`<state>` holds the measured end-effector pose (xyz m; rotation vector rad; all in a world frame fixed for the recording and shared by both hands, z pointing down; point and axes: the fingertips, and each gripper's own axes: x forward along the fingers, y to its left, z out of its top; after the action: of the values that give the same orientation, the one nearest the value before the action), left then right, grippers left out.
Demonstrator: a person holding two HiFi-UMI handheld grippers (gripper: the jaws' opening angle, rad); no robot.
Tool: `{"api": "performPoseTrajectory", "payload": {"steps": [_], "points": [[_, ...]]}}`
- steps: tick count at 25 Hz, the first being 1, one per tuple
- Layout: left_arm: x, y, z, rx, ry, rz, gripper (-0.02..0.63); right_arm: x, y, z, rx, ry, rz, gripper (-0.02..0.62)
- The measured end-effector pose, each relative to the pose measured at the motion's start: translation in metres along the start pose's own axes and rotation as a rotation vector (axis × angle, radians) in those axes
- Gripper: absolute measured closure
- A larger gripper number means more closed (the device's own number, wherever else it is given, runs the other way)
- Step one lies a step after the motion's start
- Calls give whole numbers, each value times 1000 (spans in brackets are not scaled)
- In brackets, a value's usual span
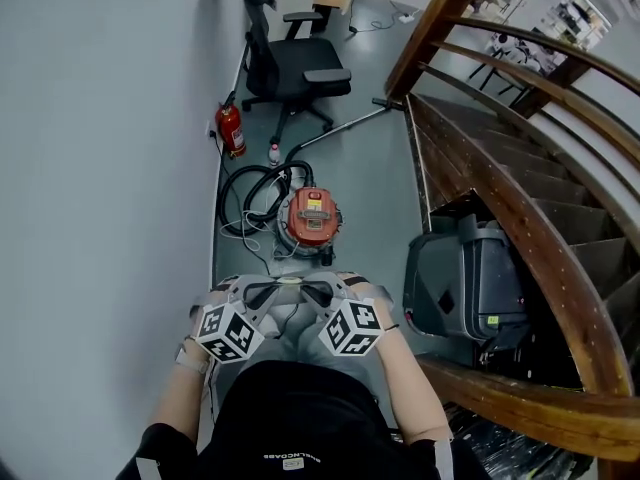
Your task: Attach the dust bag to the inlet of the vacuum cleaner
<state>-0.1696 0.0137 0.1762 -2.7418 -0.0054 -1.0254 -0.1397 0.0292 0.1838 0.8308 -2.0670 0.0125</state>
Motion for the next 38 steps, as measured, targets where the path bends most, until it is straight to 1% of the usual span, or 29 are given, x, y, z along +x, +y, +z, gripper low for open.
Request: {"api": "performPoseTrajectory", "payload": {"steps": [4,9,15,19,21,23,27,32,36,38], "points": [[32,-6,7,-6,9,-34,584,-2,-6,-33,40,21,3,543],[79,-17,9,-31,12,-91,584,1,-9,-80,118,47,5,543],[142,-36,-7,-35,51,-161,584,22,-3,-143,191,90,19,543],[189,-46,-27,-48,71,-203,584,45,2,-187,248,113,31,543],[212,-48,-39,-27,85,-206,584,60,4,-208,274,123,32,543],[236,-51,-51,-1,103,-207,584,75,4,-230,279,144,30,544],[282,-62,-76,-40,120,-234,584,105,8,-275,289,181,44,543],[350,-75,-127,-58,136,-272,584,158,19,-336,286,213,63,543],[404,-83,-164,-126,148,-284,584,199,25,-385,297,233,80,544],[427,-87,-181,-145,159,-297,584,218,28,-405,299,238,90,543]]}}
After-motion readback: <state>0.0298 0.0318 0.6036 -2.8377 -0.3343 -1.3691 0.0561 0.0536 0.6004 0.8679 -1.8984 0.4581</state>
